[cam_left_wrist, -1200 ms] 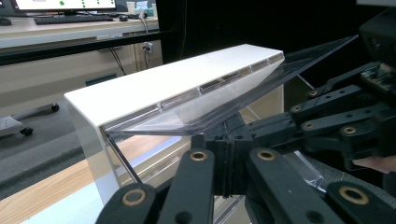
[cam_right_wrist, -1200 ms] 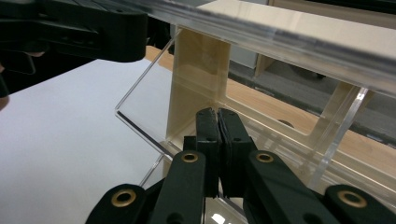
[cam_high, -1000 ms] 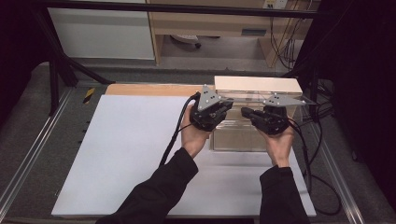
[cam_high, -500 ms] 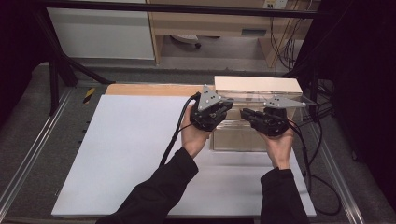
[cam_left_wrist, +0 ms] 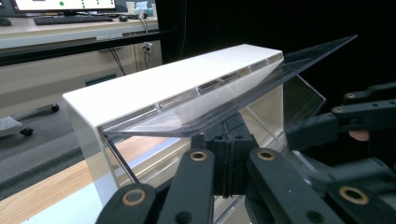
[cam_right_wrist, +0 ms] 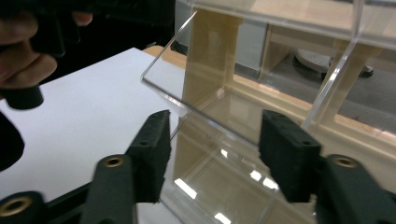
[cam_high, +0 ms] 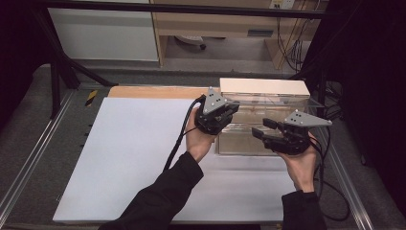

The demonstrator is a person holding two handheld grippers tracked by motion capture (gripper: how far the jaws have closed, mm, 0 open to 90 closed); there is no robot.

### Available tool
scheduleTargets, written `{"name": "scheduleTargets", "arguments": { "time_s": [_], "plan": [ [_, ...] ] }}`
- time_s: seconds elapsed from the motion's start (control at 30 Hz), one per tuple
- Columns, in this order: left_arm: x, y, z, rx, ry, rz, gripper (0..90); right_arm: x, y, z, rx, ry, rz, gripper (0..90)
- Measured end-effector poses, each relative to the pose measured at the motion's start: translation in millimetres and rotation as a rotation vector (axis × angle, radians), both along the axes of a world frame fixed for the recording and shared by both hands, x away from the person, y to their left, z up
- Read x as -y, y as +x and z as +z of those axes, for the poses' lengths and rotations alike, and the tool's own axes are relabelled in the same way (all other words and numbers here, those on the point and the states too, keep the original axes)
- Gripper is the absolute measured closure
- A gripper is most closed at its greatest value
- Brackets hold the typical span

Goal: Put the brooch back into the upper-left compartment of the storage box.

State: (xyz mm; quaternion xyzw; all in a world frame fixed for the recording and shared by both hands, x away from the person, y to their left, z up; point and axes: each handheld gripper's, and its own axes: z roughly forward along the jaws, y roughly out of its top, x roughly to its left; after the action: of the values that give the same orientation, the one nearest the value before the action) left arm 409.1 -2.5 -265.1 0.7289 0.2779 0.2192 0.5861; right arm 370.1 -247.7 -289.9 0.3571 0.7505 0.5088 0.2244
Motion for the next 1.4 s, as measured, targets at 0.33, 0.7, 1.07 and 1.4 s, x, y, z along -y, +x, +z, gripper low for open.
{"name": "scheduleTargets", "arguments": {
  "time_s": [0.33,0.7,1.07,1.4],
  "plan": [
    [0.4,0.1,-0.2,0.0,0.0,0.002,90.0,6.7,-19.0,-27.9,-0.06,0.015,-0.004,16.5],
    [0.3,0.1,0.2,0.001,0.002,0.001,90.0,11.4,-24.7,-63.6,-0.127,0.023,0.007,2.1],
    [-0.6,0.0,0.8,0.0,0.003,0.0,90.0,16.4,-33.1,-99.8,-0.201,-0.004,0.024,0.7],
    [-0.6,0.2,0.7,-0.001,0.002,-0.001,90.0,17.6,-40.0,-124.0,-0.243,-0.023,0.027,0.7]
  ]
}}
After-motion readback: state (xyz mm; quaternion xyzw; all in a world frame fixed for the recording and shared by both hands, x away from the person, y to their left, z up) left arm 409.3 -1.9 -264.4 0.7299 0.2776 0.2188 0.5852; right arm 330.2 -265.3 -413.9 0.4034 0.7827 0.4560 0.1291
